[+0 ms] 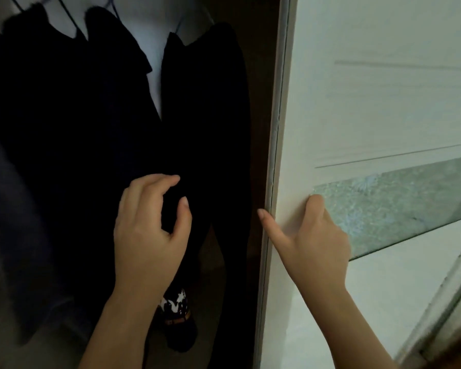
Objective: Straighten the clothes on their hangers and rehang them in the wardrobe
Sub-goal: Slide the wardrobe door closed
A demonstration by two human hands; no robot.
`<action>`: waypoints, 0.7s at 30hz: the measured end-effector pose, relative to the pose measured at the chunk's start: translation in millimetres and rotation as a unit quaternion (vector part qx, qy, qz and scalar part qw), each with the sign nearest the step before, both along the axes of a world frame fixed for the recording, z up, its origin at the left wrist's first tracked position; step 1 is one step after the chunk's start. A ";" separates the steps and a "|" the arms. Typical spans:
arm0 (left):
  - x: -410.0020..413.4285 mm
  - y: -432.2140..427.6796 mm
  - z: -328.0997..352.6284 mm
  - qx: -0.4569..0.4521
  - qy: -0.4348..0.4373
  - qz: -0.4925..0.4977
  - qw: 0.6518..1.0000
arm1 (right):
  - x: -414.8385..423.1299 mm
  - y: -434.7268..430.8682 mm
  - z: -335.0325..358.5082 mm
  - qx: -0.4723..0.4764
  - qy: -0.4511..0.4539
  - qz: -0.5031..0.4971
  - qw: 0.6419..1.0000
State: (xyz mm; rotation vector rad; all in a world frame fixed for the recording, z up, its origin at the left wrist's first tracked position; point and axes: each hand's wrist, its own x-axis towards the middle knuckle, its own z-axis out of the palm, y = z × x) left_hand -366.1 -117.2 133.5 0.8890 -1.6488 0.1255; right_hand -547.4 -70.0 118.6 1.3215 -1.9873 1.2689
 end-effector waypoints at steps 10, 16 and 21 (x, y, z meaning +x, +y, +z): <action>68.1 40.1 13.8 -0.039 -0.021 0.155 0.987 | 72.7 4.4 3.9 0.005 0.007 0.158 0.987; 105.0 62.2 20.2 -0.101 -0.022 0.258 0.961 | 109.8 0.5 0.9 -0.016 0.036 0.246 0.969; 139.0 71.7 20.5 -0.121 0.010 0.335 0.934 | 143.9 -2.1 2.1 -0.016 0.060 0.300 0.952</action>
